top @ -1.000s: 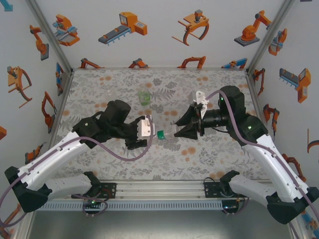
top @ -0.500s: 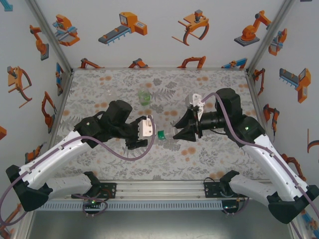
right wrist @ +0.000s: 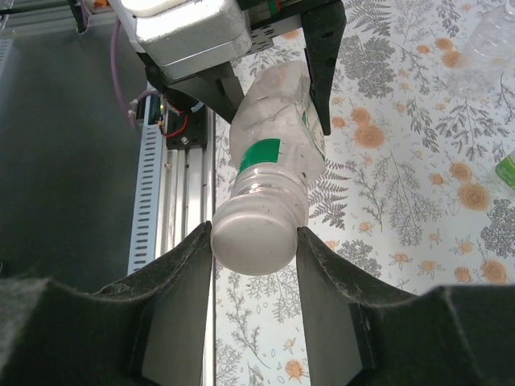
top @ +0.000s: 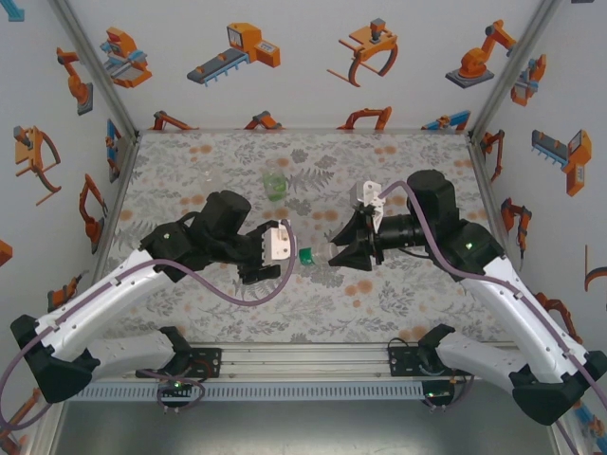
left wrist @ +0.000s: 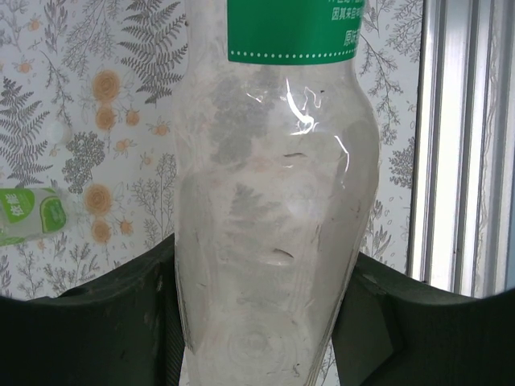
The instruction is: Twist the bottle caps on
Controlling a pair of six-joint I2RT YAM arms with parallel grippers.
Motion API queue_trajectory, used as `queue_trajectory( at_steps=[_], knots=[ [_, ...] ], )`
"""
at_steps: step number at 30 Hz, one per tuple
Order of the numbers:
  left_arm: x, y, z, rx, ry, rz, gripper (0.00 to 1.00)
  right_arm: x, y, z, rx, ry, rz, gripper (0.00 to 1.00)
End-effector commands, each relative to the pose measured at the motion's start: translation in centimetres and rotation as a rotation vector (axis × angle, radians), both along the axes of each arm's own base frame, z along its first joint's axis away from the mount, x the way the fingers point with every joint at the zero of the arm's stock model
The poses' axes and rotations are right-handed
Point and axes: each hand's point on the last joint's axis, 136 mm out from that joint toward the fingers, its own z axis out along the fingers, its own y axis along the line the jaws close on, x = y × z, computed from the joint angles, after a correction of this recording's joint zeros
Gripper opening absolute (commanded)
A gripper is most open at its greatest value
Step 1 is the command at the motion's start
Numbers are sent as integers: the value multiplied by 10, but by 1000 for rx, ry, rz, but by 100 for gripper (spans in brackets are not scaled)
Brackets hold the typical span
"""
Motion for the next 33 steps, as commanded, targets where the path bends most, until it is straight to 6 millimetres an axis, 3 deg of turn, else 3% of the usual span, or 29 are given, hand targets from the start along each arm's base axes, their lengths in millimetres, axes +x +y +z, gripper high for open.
queue_trajectory(
  at_steps=[1,15,26,33],
  knots=[
    [-1,-11,32,-118,-55,-27,0,-6,6,-4,-6,-5,32,0],
    [-8,-12,36,-145,-45,-61,0,7,7,-8,-50,-86,-66,0],
    [-15,-18,33,-150,-14,-118,0,1,6,0,-34,-143,-48,0],
    [-4,-16,25,-105,-35,-64,0,-4,3,4,-41,-155,-35,0]
  ],
)
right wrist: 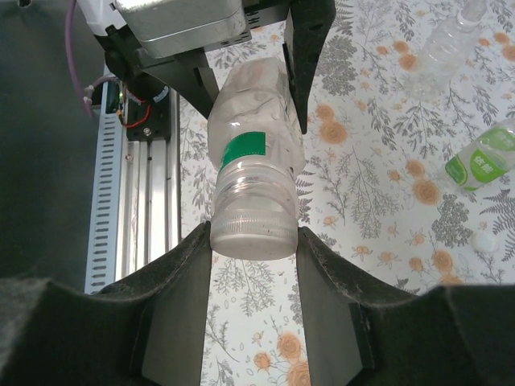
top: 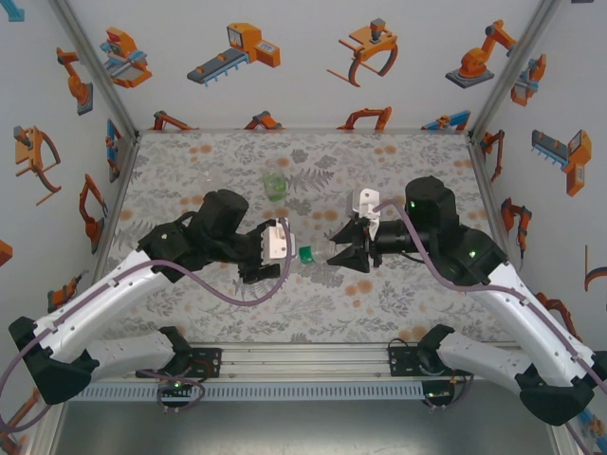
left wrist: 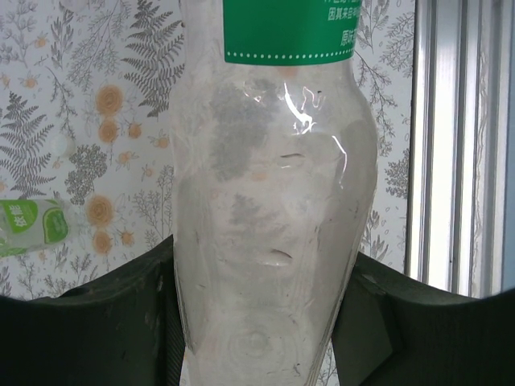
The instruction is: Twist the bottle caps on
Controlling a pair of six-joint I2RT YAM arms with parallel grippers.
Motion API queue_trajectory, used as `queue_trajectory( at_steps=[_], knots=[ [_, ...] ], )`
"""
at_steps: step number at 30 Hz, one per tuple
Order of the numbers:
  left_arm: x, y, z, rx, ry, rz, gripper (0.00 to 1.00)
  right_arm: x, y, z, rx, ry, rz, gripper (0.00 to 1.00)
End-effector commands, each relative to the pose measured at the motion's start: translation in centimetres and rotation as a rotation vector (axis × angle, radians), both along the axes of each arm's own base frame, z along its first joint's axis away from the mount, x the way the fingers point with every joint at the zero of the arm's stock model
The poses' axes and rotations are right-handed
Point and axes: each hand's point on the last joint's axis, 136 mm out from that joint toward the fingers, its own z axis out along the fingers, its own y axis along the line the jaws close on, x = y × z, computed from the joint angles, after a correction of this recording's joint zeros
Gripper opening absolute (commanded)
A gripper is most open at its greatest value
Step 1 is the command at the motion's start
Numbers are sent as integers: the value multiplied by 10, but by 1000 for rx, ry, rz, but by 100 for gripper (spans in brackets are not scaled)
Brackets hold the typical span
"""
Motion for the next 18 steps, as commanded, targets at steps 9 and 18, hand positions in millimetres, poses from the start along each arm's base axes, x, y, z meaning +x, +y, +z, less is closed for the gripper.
queue_trajectory(
  at_steps=[9,18],
  knots=[
    [0,-5,8,9,-37,-40,0,-7,2,-2,-65,-4,45,0],
    [-1,-3,3,46,-27,-48,0,-9,7,-10,-128,4,53,0]
  ],
)
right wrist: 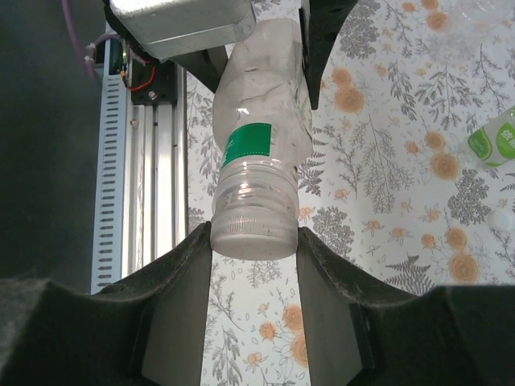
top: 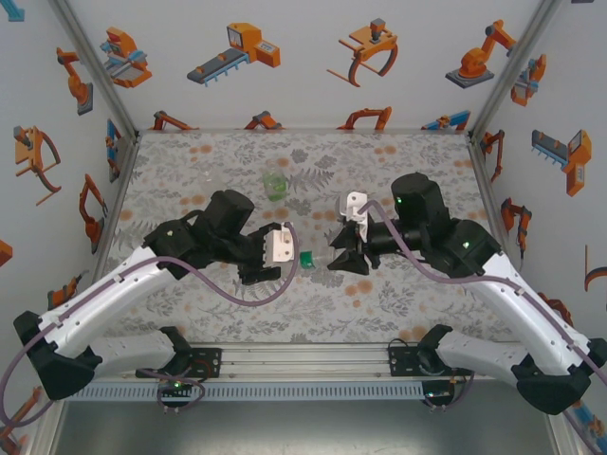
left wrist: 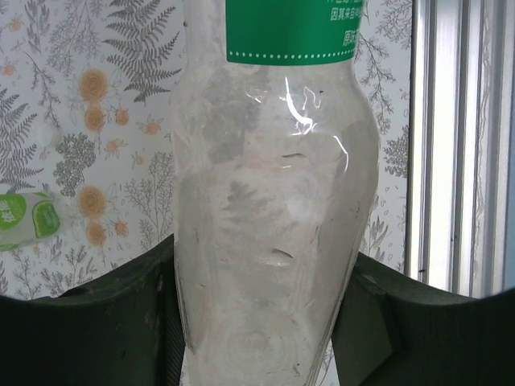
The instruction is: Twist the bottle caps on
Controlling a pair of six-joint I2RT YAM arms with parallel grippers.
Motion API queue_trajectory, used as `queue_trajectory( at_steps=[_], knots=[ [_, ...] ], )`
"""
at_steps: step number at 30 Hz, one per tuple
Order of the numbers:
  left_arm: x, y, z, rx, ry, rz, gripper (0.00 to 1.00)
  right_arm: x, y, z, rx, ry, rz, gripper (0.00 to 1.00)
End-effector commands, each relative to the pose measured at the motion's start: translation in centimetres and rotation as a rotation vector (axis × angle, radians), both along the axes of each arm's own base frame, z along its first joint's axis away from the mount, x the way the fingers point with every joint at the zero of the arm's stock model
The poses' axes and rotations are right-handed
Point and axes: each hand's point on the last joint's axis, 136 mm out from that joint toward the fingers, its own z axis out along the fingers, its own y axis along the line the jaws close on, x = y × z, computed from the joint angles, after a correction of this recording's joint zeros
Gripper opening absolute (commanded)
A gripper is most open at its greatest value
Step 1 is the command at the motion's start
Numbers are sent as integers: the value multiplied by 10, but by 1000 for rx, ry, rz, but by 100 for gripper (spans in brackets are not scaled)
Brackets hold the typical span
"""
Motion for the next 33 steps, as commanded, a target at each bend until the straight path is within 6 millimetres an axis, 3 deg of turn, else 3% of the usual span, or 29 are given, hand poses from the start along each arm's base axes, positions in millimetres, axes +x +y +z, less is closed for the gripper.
queue_trajectory(
  at_steps=[1,23,27,33],
  knots=[
    [0,-7,15,-24,-27,-29,0,-6,3,5,-20,-22,26,0],
    [-13,-11,9,4,125,-51,0,-17,17,-16,-213,-87,70,0],
    [-5,-12,14,-26,64,-34,0,-21,21,-16,-204,5,64,0],
    [3,-9,15,-29,-16,-19,0,-32,30,-13,-185,297,16,0]
  ],
)
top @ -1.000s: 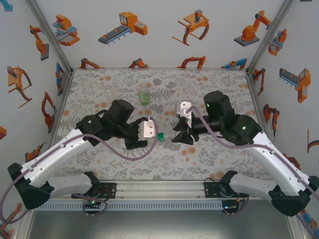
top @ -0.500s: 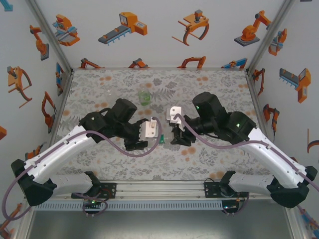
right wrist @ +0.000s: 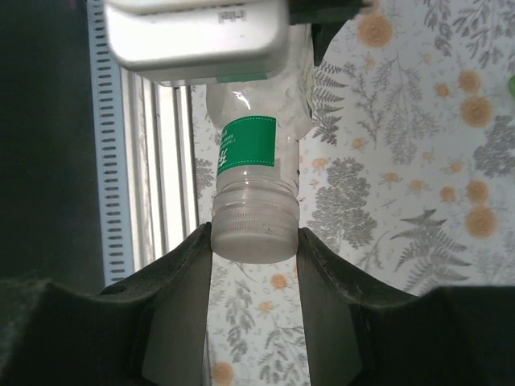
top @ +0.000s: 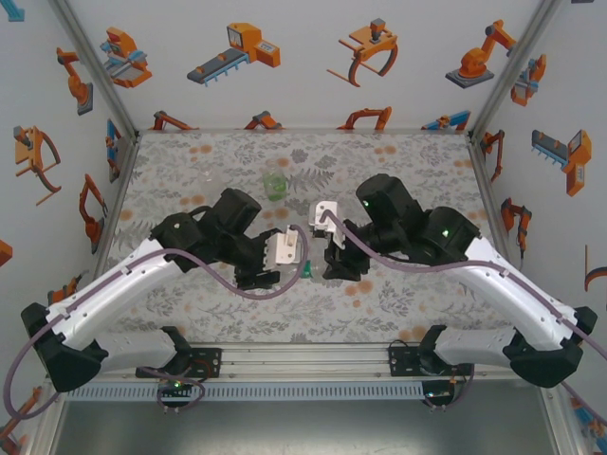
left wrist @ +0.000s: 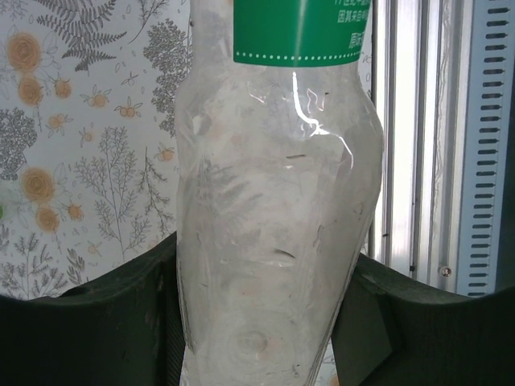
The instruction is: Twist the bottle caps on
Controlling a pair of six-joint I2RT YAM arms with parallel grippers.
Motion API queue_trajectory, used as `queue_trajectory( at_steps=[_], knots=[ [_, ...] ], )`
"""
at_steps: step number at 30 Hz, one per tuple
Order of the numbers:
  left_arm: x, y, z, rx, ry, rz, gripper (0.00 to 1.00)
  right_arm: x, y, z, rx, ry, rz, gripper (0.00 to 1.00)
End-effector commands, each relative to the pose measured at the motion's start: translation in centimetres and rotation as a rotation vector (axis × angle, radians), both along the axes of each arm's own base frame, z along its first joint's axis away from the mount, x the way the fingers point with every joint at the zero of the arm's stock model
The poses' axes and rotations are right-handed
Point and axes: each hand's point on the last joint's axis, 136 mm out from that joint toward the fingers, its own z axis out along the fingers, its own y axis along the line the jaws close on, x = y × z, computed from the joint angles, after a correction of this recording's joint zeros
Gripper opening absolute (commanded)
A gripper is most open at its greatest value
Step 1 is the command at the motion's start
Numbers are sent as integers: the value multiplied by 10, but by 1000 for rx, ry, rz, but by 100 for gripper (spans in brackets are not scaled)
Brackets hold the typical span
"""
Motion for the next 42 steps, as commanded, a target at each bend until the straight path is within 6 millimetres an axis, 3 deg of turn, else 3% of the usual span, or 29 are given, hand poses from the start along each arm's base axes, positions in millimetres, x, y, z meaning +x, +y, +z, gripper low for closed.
queue_trajectory(
  at_steps=[1,6,16,22,26,29,34,37,42],
  knots=[
    [14,-18,29,-136,-114,0,0,-22,13,11,49,279,-12,0],
    [17,-20,34,-184,-160,-2,0,-11,16,16,72,551,-182,0],
    [26,-22,41,-217,-239,10,0,12,20,1,90,1159,-502,0],
    [30,-23,41,-228,-264,23,0,43,-5,-31,144,1428,-845,0],
    [34,-28,43,-247,-278,27,0,54,1,-45,281,1610,-899,0],
    [38,-30,40,-228,-278,30,0,51,-3,-54,248,1604,-928,0],
    [41,-29,36,-219,-290,32,0,51,-8,-52,203,1518,-940,24],
    [43,-27,31,-198,-276,43,0,55,-13,-39,212,1437,-948,40],
    [48,-21,18,-193,-201,72,0,64,-43,-14,207,1249,-992,64]
  ],
)
